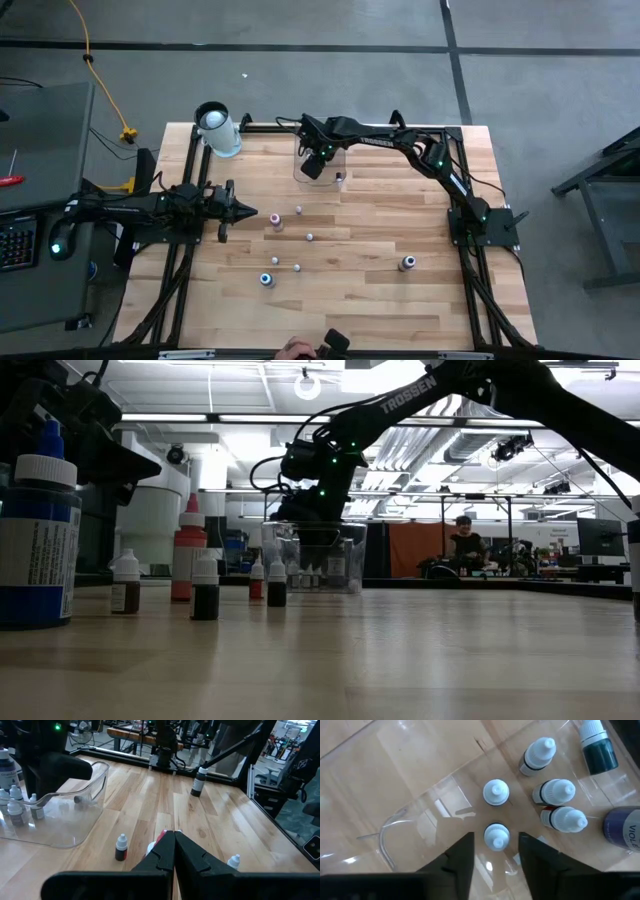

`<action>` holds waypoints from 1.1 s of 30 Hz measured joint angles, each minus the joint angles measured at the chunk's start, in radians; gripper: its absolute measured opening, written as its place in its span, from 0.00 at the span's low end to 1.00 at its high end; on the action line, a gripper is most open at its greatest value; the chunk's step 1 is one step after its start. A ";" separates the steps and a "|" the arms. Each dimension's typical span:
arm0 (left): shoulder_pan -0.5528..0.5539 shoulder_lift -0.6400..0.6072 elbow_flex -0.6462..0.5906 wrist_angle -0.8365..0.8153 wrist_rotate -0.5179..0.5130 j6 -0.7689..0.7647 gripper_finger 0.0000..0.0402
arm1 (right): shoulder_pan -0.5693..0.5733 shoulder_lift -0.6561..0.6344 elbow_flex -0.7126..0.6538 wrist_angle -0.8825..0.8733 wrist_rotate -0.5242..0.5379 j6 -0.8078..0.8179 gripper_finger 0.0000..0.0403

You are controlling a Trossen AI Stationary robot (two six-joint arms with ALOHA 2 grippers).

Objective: Pick & Place food coloring
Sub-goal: Put the small yellow food coloring bottle into the container

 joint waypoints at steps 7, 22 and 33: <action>0.000 0.000 0.000 0.000 0.000 0.000 0.00 | 0.000 -0.006 0.000 -0.005 0.008 0.002 0.52; 0.000 0.000 0.000 0.000 0.000 0.000 0.00 | 0.004 -0.138 0.000 -0.089 0.027 -0.003 0.55; 0.000 0.000 0.000 0.000 0.000 0.000 0.00 | 0.055 -0.304 0.000 -0.137 0.054 -0.062 0.55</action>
